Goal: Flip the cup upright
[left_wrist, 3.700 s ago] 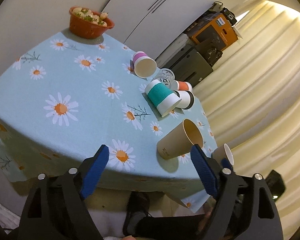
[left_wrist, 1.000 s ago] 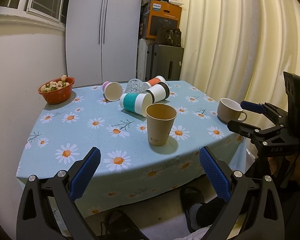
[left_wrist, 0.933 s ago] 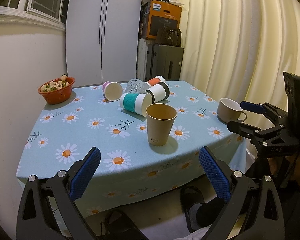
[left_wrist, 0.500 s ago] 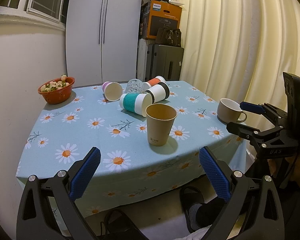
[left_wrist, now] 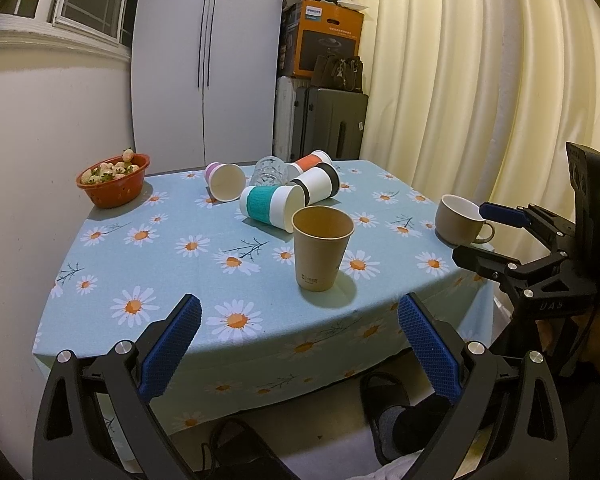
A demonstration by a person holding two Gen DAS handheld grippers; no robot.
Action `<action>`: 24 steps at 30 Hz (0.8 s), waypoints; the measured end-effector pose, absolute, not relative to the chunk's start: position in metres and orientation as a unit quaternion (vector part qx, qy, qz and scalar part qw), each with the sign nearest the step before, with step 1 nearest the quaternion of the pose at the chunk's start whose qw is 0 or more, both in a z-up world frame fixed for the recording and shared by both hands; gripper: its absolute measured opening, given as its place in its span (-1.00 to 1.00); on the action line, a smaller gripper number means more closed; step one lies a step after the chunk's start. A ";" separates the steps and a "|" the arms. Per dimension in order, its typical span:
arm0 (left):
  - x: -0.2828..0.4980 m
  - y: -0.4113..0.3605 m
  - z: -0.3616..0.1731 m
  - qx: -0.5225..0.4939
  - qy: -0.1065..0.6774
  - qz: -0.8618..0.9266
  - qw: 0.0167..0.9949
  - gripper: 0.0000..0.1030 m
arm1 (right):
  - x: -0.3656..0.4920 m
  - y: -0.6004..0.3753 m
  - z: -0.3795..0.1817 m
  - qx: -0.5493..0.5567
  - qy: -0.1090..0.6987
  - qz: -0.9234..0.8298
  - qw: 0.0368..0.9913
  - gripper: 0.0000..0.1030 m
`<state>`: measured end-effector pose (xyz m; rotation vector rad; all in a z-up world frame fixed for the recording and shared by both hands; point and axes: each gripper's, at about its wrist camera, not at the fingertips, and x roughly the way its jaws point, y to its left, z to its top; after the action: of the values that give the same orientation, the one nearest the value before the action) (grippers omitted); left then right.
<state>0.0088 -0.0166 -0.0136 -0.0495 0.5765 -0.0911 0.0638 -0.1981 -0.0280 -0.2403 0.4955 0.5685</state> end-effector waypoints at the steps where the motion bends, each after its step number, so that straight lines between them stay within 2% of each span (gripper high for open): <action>1: 0.009 -0.017 -0.013 -0.026 0.284 -0.045 0.957 0.87 | 0.063 -0.198 -0.027 -0.118 0.241 0.277 0.923 0.90; 24: 0.008 -0.016 -0.013 -0.029 0.281 -0.048 0.958 0.87 | 0.063 -0.197 -0.027 -0.119 0.241 0.277 0.922 0.90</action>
<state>0.0078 -0.0164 -0.0129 -0.0597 0.5702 -0.0972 0.0630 -0.1972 -0.0273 -0.2443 0.4958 0.5685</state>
